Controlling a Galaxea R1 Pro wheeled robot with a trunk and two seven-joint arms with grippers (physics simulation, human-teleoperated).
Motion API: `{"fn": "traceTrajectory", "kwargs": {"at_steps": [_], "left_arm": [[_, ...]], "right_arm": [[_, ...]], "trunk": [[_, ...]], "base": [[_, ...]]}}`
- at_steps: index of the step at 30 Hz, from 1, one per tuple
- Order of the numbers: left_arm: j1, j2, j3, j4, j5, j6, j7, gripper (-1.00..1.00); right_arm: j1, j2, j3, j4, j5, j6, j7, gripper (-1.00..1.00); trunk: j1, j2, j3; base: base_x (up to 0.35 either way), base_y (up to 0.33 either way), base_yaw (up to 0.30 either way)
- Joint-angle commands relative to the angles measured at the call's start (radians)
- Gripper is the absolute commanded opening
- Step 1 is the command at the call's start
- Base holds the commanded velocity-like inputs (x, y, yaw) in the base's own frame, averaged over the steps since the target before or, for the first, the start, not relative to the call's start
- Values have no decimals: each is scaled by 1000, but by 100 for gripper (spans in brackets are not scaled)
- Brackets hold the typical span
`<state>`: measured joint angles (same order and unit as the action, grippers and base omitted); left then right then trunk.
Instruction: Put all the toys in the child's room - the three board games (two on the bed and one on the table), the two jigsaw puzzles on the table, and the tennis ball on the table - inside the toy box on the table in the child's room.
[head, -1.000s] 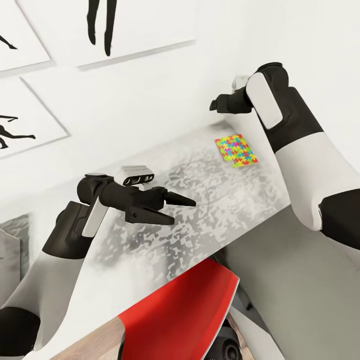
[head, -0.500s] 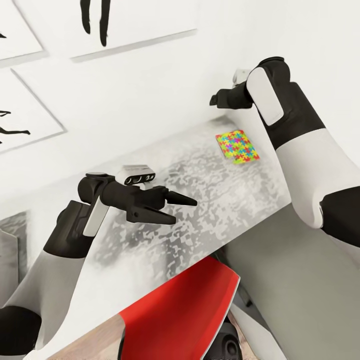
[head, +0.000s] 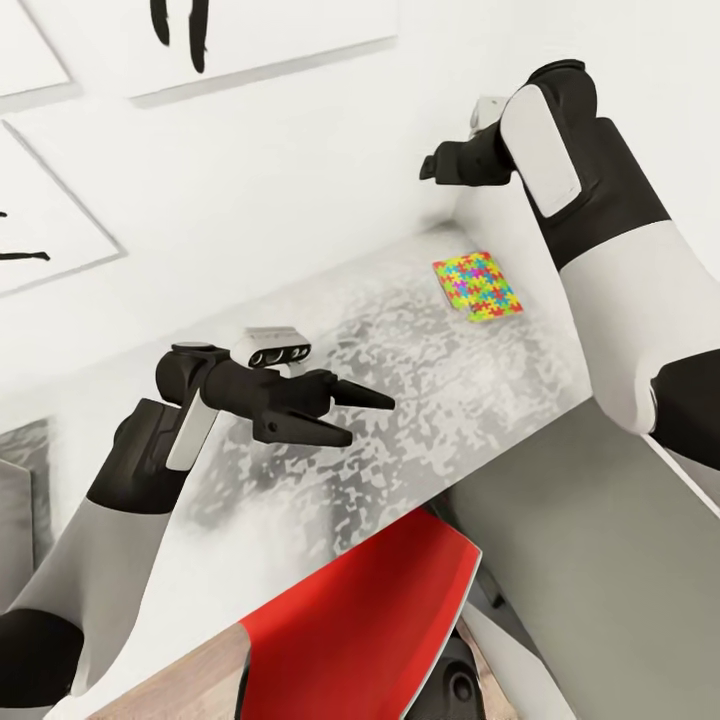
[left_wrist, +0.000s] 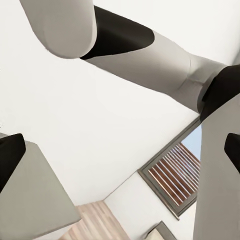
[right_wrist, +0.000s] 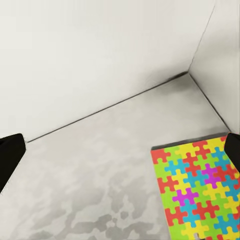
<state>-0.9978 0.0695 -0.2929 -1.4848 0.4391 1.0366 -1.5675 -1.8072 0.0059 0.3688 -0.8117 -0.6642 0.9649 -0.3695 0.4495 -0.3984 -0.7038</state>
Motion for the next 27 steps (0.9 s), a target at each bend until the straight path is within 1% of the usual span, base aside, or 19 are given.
{"fn": "traceTrajectory", "kwargs": {"at_steps": [1, 6, 16, 27], "left_arm": [[-1, 1, -2, 0, 1, 11, -3, 100], [-3, 1, -2, 0, 1, 11, -3, 100], [-5, 1, -2, 0, 1, 11, -3, 100], [-13, 1, -2, 0, 5, 11, -3, 100]], "right_arm": [[-3, 1, 2, 0, -10, 3, -11, 100], [-10, 7, 2, 1, -10, 16, -15, 100], [-13, 9, -1, 1, -13, 28, -19, 100], [-14, 5, -2, 4, -14, 17, -19, 100]], "trunk": [[1, -2, -2], [1, -2, -3], [1, -2, -3], [1, -2, -17]], "base": [[0, 0, 0], [0, 0, 0], [0, 0, 0], [0, 0, 0]]}}
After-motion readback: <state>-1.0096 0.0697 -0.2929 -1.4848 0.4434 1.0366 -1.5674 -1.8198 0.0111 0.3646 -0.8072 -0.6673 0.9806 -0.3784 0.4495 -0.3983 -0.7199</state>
